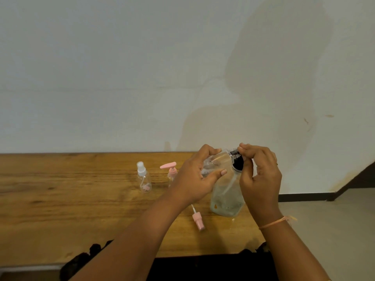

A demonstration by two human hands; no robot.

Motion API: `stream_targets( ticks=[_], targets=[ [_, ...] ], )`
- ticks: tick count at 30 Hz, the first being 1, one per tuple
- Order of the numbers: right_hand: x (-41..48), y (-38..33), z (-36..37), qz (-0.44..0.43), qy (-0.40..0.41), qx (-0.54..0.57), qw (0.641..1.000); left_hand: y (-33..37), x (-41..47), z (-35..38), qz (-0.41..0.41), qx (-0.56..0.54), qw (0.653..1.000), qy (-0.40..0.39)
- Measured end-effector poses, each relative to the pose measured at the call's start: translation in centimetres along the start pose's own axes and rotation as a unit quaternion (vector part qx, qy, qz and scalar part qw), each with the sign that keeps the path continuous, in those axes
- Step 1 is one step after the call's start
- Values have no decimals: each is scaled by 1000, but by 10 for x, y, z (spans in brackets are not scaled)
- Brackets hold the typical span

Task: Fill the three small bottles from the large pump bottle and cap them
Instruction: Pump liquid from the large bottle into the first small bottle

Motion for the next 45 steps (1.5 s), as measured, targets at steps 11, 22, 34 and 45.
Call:
stream_targets(
  ticks=[11,22,34,45],
  targets=[
    [-1,4,5,-18,-1,-14,1000,-4,2,1,-6,-2,1000,4],
    [3,0,0,-5,12,-20,1000,3,4,-3,4,-1,1000,9],
    [6,-2,-2,-17,2,-12,1000,4,1,-3,2,18,1000,15],
    [-4,4,4,-25,0,-3,1000,-7,-1,-1,-31,4,999,-10]
  ],
)
Point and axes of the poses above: each hand's wrist, its own x-axis towards the middle knuckle, its own z-axis out of the palm, y = z × x, the point moved 8 cm from there along x, towards the middle knuckle, and after that the axes turned 12 degrees about -x, right-handed, at the moved point
